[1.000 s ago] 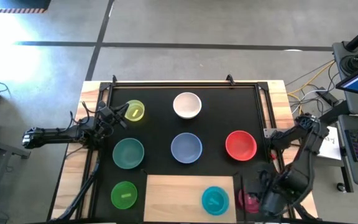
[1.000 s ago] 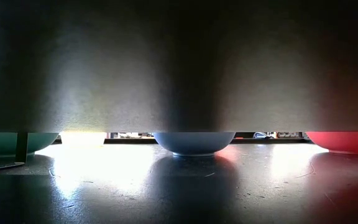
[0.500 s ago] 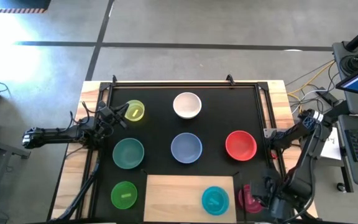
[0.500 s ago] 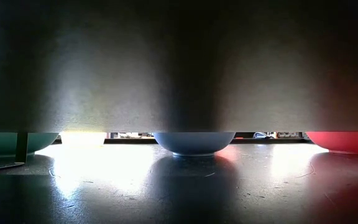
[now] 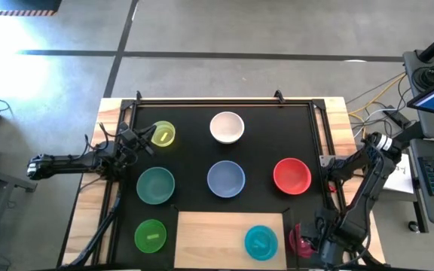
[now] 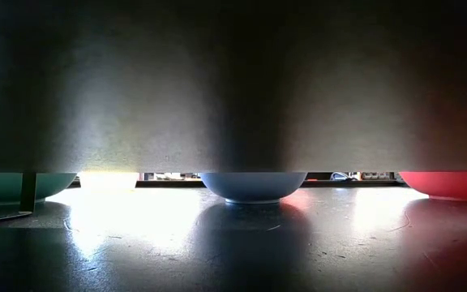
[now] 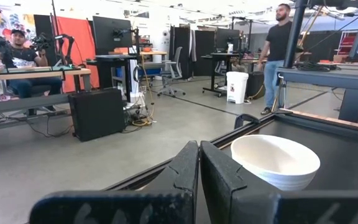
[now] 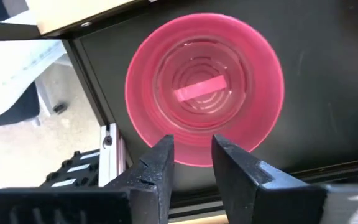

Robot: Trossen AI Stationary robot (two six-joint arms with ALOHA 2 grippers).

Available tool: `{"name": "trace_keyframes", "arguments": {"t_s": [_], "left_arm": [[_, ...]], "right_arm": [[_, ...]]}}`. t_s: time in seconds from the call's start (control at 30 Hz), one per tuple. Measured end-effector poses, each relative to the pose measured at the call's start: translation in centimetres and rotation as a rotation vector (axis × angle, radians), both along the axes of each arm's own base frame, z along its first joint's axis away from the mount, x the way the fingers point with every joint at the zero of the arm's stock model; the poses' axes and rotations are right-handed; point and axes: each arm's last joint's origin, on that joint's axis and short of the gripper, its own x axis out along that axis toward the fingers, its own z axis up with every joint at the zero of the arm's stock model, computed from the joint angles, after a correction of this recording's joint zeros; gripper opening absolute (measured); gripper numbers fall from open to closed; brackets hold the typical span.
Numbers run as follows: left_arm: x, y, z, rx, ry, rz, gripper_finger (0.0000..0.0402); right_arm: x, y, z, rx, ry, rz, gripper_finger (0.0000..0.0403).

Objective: Place and stack bowls onto a shelf
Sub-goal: Stack the small pink bowl on top of the small blue bowl on the shelf

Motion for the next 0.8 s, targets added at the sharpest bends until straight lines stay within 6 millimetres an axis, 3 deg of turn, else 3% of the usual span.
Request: {"name": "trace_keyframes", "arguments": {"t_s": [0.47, 0.63, 0.8], "left_arm": [[0.0, 0.0, 0.0, 0.000, 0.000, 0.000, 0.0000], [0.0, 0.0, 0.0, 0.000, 0.000, 0.000, 0.0000], [0.0, 0.0, 0.0, 0.000, 0.000, 0.000, 0.0000]], "right_arm": [[-1.7, 1.2, -1.8, 0.061, 0.002, -0.063, 0.0164], [-1.4, 1.9, -3.4, 0.168, -0.059, -0.028, 0.0171], [-1.5, 1.4, -4.8, 0.148, -0.076, -0.030, 0.0164]]}}
